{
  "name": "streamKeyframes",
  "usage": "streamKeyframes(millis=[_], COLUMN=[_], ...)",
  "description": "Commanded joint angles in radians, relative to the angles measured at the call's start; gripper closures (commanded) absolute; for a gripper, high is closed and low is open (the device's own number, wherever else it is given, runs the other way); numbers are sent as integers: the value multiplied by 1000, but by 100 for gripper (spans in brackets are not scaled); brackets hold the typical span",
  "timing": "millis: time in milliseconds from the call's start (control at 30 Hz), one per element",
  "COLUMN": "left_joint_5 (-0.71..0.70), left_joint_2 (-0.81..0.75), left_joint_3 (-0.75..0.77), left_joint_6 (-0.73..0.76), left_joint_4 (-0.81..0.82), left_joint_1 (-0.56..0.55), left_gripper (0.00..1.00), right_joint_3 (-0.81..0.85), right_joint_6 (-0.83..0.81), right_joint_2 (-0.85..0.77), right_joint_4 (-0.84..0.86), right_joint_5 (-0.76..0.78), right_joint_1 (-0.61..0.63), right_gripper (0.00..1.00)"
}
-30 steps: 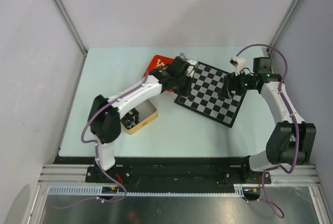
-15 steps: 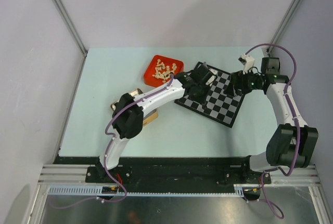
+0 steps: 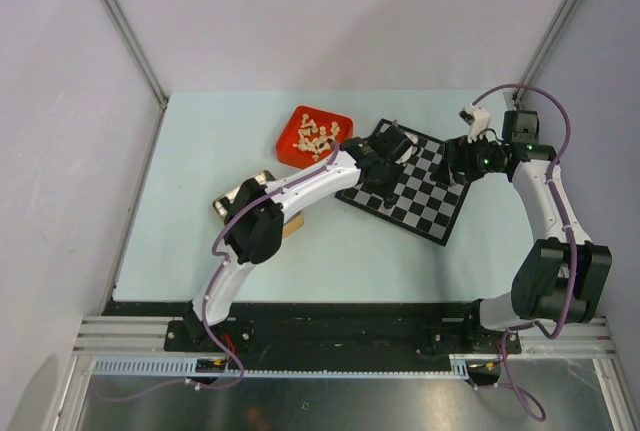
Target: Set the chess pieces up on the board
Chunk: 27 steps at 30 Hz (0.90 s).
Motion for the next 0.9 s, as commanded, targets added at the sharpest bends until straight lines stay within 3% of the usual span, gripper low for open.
streamKeyframes(millis=[0, 867], left_joint_5=[-23, -42], left_joint_2=[10, 74], left_joint_3=[74, 143], left_joint_6=[14, 37], left_joint_4=[-19, -63], left_joint_1=[-6, -5], left_gripper=[92, 91], right_joint_3=[-1, -1], right_joint_6=[5, 3], right_joint_2=[-28, -23], right_joint_4=[14, 10], right_joint_5=[-12, -9], right_joint_1=[-5, -8], right_gripper=[12, 11])
